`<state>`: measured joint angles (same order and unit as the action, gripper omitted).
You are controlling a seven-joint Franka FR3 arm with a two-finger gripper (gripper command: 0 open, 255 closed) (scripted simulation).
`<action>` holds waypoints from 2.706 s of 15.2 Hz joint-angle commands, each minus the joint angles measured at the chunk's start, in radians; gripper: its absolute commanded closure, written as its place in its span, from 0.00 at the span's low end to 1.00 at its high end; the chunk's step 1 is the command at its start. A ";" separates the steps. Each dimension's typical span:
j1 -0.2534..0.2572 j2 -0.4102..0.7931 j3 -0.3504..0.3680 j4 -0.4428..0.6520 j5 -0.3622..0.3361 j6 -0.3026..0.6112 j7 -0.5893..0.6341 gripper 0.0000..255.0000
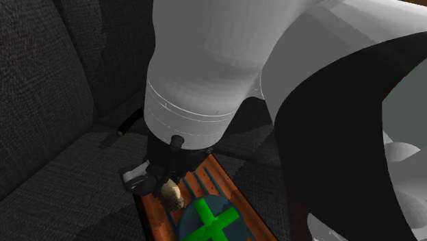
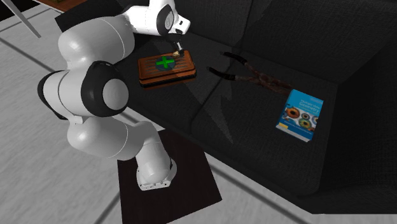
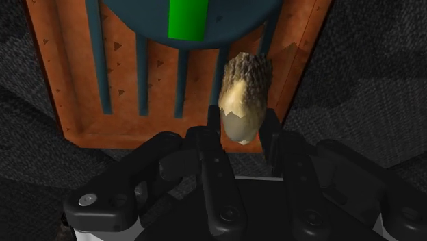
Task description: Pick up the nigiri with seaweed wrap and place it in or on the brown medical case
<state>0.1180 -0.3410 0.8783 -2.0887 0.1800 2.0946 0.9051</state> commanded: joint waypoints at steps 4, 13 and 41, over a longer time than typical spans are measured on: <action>0.000 -0.007 -0.015 0.056 0.000 -0.064 -0.005 1.00; -0.007 -0.002 -0.031 0.170 -0.010 -0.176 -0.007 1.00; -0.031 -0.195 0.152 0.145 0.015 -0.431 0.328 0.00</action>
<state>0.1118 -0.5431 0.9997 -1.9814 0.2121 1.7174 1.1830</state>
